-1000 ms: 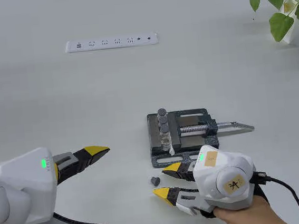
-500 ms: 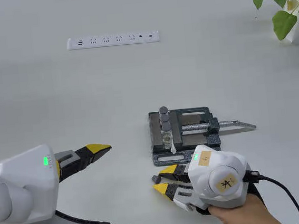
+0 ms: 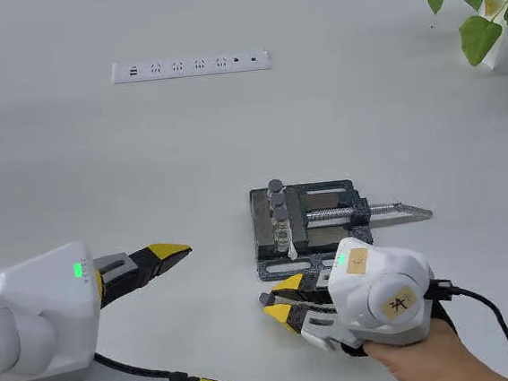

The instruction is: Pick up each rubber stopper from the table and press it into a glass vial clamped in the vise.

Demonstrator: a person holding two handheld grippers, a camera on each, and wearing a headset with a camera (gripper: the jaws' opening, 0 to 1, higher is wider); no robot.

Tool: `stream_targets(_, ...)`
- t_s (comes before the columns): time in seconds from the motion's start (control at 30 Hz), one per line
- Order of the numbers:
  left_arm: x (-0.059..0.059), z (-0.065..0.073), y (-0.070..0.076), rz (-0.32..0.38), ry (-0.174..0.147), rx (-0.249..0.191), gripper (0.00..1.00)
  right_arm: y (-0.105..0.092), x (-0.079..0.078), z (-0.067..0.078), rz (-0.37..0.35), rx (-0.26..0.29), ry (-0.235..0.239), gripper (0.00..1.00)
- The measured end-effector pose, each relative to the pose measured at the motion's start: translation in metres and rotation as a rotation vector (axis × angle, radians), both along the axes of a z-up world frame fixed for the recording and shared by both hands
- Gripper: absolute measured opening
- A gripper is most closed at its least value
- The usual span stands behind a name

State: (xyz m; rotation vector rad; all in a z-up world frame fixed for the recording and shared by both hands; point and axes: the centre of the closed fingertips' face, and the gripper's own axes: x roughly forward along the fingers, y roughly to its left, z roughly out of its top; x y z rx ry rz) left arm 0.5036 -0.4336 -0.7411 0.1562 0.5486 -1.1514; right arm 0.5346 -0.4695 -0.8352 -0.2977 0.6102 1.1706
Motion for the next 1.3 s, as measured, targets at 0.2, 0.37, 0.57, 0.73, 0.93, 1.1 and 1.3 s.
stream_targets(0.2, 0.004, 0.013, -0.007, -0.024, -0.025, -0.009, 0.86, -0.014, -0.002, 0.04, 0.072, 0.05, 0.003, 0.06)
stream_targets(0.37, 0.009, 0.03, -0.019, -0.059, -0.068, -0.022, 0.8, -0.024, -0.006, 0.081, 0.149, 0.102, 0.026, 0.06)
stream_targets(0.57, 0.017, 0.057, -0.032, -0.09, -0.11, -0.064, 0.66, -0.033, -0.013, 0.126, 0.253, 0.139, 0.04, 0.06)
stream_targets(0.73, 0.021, 0.079, -0.04, -0.106, -0.135, -0.108, 0.54, -0.036, -0.019, 0.157, 0.305, 0.174, 0.04, 0.06)
stream_targets(0.93, 0.019, 0.098, -0.049, -0.125, -0.153, -0.164, 0.42, -0.035, -0.025, 0.181, 0.332, 0.213, 0.03, 0.06)
stream_targets(1.1, 0.014, 0.104, -0.055, -0.148, -0.157, -0.188, 0.3, -0.032, -0.027, 0.193, 0.334, 0.24, 0.02, 0.06)
stream_targets(1.3, 0.011, 0.112, -0.059, -0.159, -0.157, -0.224, 0.24, -0.026, -0.032, 0.202, 0.357, 0.252, 0.011, 0.06)
